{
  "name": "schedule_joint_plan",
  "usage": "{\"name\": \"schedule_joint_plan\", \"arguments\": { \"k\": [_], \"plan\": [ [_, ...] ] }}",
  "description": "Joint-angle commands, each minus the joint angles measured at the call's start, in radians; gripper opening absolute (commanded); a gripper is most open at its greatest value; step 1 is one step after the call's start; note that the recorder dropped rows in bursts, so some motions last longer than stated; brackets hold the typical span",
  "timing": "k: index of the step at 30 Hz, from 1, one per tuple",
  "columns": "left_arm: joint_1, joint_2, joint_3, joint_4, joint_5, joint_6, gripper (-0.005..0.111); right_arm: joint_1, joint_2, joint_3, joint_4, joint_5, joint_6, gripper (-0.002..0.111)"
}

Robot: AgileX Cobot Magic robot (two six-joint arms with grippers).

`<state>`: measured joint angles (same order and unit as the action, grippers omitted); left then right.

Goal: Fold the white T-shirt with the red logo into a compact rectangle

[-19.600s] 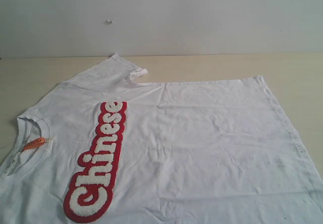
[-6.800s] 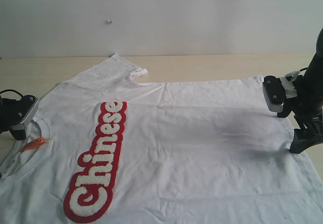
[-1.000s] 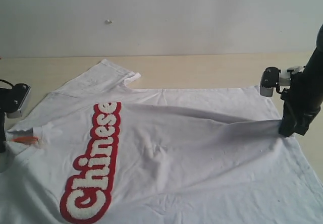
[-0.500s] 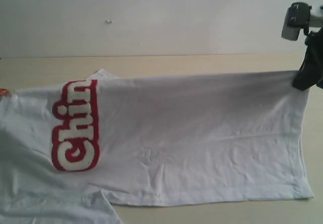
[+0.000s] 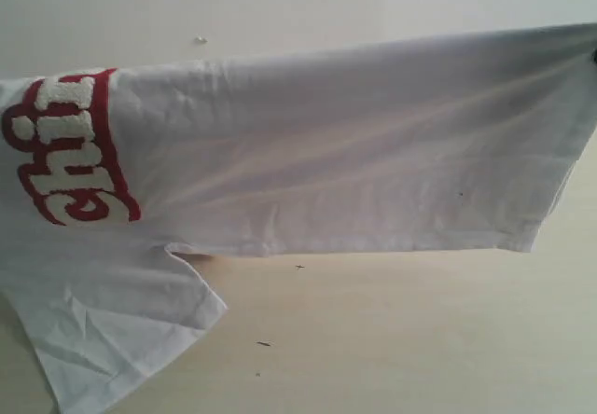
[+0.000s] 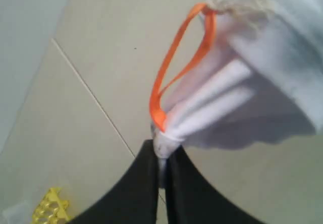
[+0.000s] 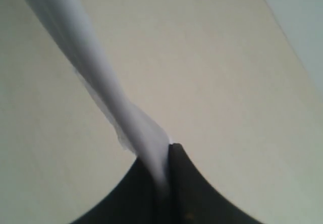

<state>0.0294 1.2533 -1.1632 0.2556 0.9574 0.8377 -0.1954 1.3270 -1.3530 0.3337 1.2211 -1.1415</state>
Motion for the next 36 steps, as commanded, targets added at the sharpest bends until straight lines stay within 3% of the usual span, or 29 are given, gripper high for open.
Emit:
{"name": "schedule_joint_plan", "arguments": {
  "k": [1,4,11,17,20,23,25,27,33,36],
  "plan": [
    [-0.001,-0.128,-0.003,0.023,0.006,-0.117,0.000,-0.002,-0.072,-0.010,0.074,0.000,0.093,0.000],
    [-0.001,-0.208,-0.003,0.023,0.000,-0.171,0.000,-0.002,-0.113,-0.008,0.133,0.000,0.217,0.000],
    [-0.001,-0.365,-0.003,0.033,-0.078,-0.225,0.000,-0.002,-0.208,-0.008,0.175,0.000,0.249,0.000],
    [-0.025,-0.406,-0.003,0.025,-0.051,-0.225,0.000,0.049,-0.207,-0.008,0.124,0.000,0.530,0.000],
    [-0.030,-0.335,0.000,-0.021,0.060,-0.203,0.000,0.085,-0.149,0.025,-0.025,0.000,0.770,0.000],
    [-0.030,-0.154,0.000,-0.256,0.223,0.006,0.000,0.085,-0.024,0.150,-0.053,0.000,0.733,0.000],
    [-0.030,-0.044,0.000,-0.268,0.227,0.066,0.000,0.085,0.078,0.174,-0.058,0.000,0.667,0.000],
    [-0.030,0.077,0.000,-0.245,0.123,0.121,0.000,0.085,0.216,0.155,-0.094,0.000,0.564,0.000],
    [-0.030,0.280,0.000,-0.178,-0.355,0.128,0.000,0.085,0.382,0.120,-0.158,-0.595,0.532,0.000],
    [-0.030,0.354,0.000,-0.178,-0.526,0.128,0.000,0.085,0.427,0.120,-0.127,-0.759,0.532,0.000]
  ]
}}
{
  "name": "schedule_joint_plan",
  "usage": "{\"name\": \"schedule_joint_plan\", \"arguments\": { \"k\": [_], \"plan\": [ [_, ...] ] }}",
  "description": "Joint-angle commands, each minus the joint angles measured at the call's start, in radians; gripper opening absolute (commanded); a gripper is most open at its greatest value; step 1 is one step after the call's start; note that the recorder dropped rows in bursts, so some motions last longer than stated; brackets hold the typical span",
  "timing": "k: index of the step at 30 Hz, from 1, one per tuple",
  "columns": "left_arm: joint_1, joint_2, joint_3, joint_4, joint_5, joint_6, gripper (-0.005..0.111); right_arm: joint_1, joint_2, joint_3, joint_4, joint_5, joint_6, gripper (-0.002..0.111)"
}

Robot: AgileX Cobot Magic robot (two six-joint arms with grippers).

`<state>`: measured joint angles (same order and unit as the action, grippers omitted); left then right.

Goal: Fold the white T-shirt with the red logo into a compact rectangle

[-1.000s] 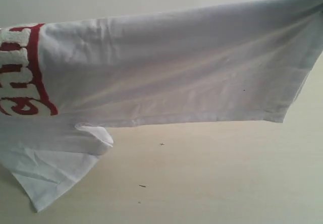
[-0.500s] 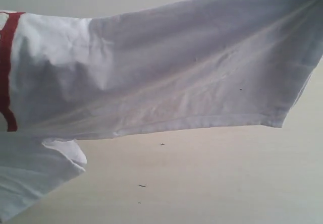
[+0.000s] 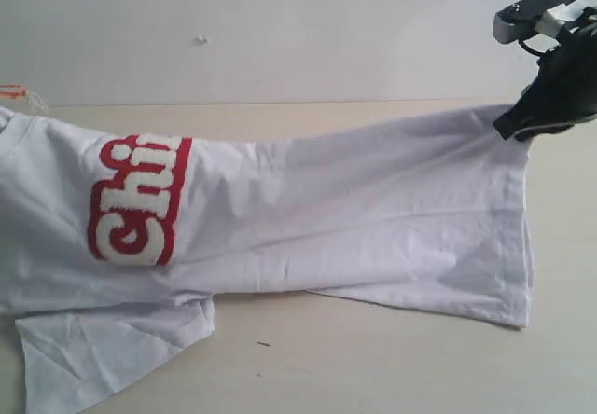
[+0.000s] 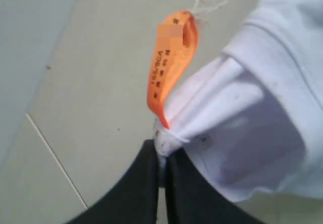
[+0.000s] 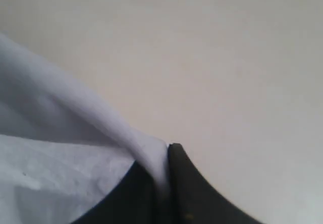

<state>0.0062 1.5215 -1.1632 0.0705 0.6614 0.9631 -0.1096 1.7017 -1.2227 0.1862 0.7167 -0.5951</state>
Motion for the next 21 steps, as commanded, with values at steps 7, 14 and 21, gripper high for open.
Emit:
{"name": "schedule_joint_plan", "arguments": {
  "k": [7,14,21],
  "plan": [
    [-0.003,0.247,0.000,0.007,-0.482,-0.070,0.021,0.000,0.158,-0.038,0.015,-0.438,-0.008,0.033],
    [0.013,0.288,0.000,0.005,-0.673,-0.140,0.072,0.000,0.168,-0.076,0.015,-0.539,0.022,0.046],
    [0.004,0.288,0.000,-0.003,-0.618,-0.467,0.026,0.000,0.171,-0.090,0.049,-0.463,0.022,0.027]
  ]
}}
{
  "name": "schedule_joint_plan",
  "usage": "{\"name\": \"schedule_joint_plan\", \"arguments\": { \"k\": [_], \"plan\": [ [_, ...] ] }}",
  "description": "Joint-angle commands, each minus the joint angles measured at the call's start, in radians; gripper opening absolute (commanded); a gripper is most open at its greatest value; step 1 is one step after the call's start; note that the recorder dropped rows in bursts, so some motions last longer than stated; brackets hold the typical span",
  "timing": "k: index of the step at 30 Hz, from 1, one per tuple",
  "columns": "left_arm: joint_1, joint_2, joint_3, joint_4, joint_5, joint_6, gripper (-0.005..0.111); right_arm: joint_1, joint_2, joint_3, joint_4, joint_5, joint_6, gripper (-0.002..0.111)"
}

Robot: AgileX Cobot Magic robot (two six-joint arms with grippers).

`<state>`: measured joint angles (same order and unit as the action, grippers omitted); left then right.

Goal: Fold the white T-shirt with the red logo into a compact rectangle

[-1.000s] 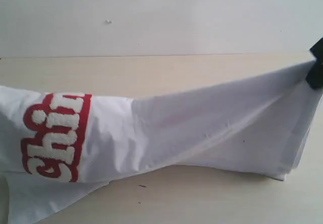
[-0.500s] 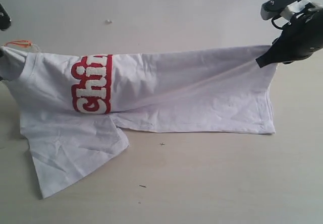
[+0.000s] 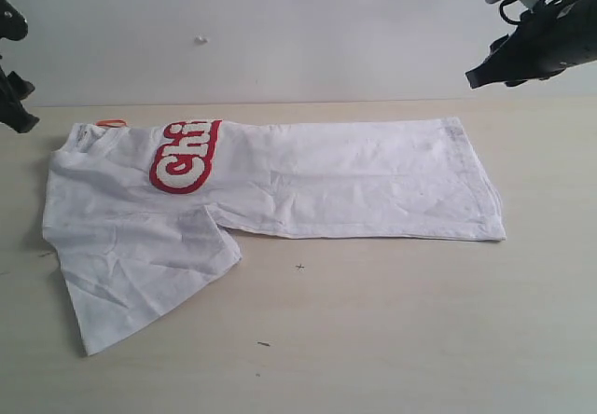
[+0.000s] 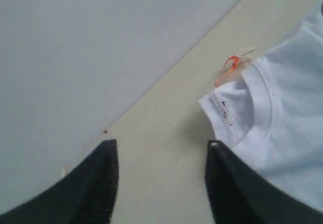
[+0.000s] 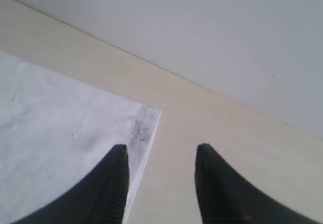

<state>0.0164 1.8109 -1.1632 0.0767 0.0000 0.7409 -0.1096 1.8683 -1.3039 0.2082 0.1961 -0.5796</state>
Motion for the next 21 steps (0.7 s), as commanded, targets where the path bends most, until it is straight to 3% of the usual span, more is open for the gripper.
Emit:
{"name": "schedule_joint_plan", "arguments": {
  "k": [1,3,7,10,15,17,21],
  "plan": [
    [-0.010,0.000,0.000,-0.009,0.060,-0.318,0.017,0.000,0.006,-0.008,0.026,0.089,0.006,0.019],
    [-0.015,0.000,0.000,-0.009,0.113,-0.482,0.000,0.000,0.020,-0.008,0.026,0.160,0.006,0.003],
    [-0.059,0.000,0.000,-0.009,0.264,-0.544,0.000,0.000,0.065,-0.008,0.031,0.271,0.006,0.000],
    [-0.123,0.000,0.000,-0.088,0.397,-0.397,0.000,0.000,0.101,-0.008,0.049,0.316,0.005,0.000],
    [-0.199,0.013,0.000,-0.582,0.606,0.077,0.000,0.000,0.143,-0.008,0.104,0.340,0.005,0.000],
    [-0.219,0.040,0.006,-0.664,0.642,0.113,0.000,0.000,0.149,-0.008,0.106,0.350,0.005,0.000],
    [-0.285,0.104,0.060,-0.672,0.616,0.122,0.000,0.000,0.150,-0.008,0.106,0.354,0.005,0.000]
  ]
}}
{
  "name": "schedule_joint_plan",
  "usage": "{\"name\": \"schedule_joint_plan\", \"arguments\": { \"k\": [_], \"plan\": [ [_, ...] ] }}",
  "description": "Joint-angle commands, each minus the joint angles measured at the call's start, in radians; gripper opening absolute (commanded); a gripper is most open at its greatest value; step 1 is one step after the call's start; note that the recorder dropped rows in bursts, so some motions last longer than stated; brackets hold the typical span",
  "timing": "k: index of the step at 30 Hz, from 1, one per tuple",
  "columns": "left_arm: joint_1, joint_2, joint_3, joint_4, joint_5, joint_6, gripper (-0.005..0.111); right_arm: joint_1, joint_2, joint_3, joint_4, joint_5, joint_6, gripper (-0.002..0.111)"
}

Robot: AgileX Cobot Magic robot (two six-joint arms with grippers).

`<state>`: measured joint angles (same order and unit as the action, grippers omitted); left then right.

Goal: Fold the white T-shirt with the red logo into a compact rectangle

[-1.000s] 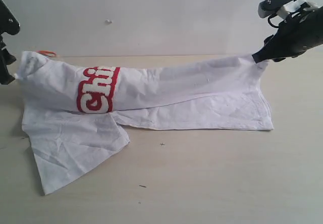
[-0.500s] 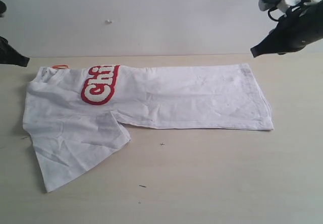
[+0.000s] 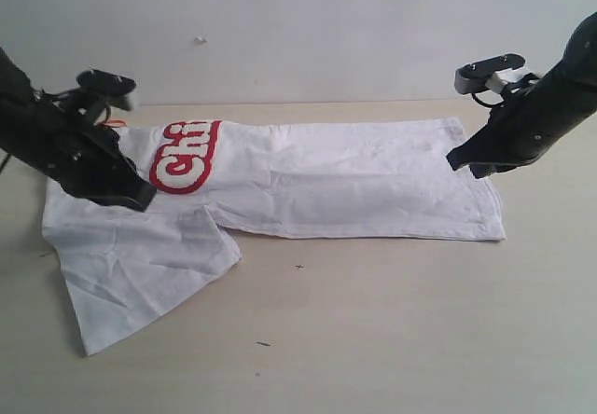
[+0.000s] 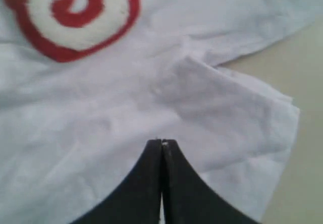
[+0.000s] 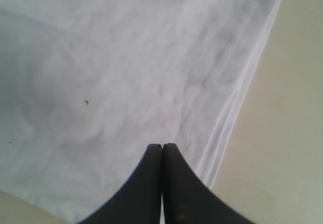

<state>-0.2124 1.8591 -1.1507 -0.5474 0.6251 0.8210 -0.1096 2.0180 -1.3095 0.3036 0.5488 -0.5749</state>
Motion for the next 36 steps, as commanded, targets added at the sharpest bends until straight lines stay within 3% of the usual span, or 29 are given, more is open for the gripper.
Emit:
{"name": "schedule_joint_plan", "arguments": {
  "k": [1,6,16,20,30,33,35,36],
  "plan": [
    [-0.076,0.074,0.062,-0.045,-0.032,0.042,0.000,0.000,0.000,-0.003,0.011,0.002,0.000,0.000],
    [-0.127,0.149,0.094,-0.040,-0.075,0.031,0.000,0.000,0.000,-0.003,0.016,0.005,0.000,0.000],
    [-0.142,0.119,0.176,0.059,0.103,0.003,0.000,0.000,-0.030,-0.003,0.011,0.017,-0.008,0.000],
    [-0.142,0.084,0.235,0.124,0.139,-0.080,0.000,0.000,-0.072,-0.003,0.039,0.039,-0.006,0.000],
    [-0.181,-0.066,0.267,0.053,0.289,-0.097,0.000,0.000,-0.157,-0.003,0.084,0.129,-0.011,0.000],
    [-0.183,-0.146,0.267,0.010,0.222,-0.050,0.000,0.002,-0.158,-0.003,0.181,0.163,-0.108,0.000],
    [-0.159,-0.229,0.267,0.017,-0.011,-0.107,0.000,0.018,-0.147,-0.003,0.318,0.207,-0.212,0.000],
    [-0.124,-0.249,0.267,0.035,-0.200,-0.250,0.000,0.040,-0.128,-0.003,0.354,0.223,-0.235,0.000]
  ]
}}
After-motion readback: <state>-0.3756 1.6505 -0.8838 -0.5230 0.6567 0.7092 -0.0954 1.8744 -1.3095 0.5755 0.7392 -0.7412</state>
